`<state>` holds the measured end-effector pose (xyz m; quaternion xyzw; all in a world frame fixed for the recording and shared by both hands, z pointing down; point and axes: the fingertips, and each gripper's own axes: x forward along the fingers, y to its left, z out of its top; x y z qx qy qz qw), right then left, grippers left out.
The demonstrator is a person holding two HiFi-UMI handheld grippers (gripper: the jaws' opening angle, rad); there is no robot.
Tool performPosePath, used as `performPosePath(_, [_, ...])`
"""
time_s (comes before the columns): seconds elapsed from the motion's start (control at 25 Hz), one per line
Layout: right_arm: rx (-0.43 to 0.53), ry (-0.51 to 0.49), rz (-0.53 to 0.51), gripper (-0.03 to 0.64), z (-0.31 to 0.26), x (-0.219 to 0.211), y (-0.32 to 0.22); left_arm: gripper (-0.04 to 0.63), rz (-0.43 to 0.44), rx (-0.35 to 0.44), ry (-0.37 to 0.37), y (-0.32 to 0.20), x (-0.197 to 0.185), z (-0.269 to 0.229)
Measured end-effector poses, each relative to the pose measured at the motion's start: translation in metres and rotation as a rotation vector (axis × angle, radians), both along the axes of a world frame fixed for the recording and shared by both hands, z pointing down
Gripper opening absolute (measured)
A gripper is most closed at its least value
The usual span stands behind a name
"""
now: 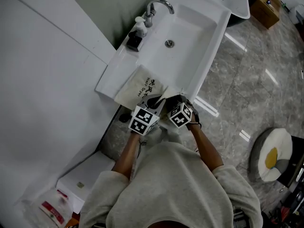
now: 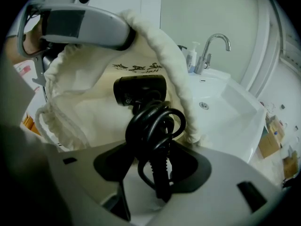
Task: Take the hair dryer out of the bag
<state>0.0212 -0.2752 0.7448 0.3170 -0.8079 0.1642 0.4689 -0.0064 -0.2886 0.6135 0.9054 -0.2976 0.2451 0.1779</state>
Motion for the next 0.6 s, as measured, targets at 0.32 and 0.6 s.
performPosePath(0.32, [0.004,-0.049,-0.005,0.204,-0.011,-0.01,0.005,0.028,-0.04,-0.008,0.009,-0.003,-0.01,0.007])
performPosePath(0.6, [0.06,-0.058,-0.048,0.201,-0.032,-0.01,0.022,0.026,-0.07,-0.003,-0.01,-0.005,-0.012,0.012])
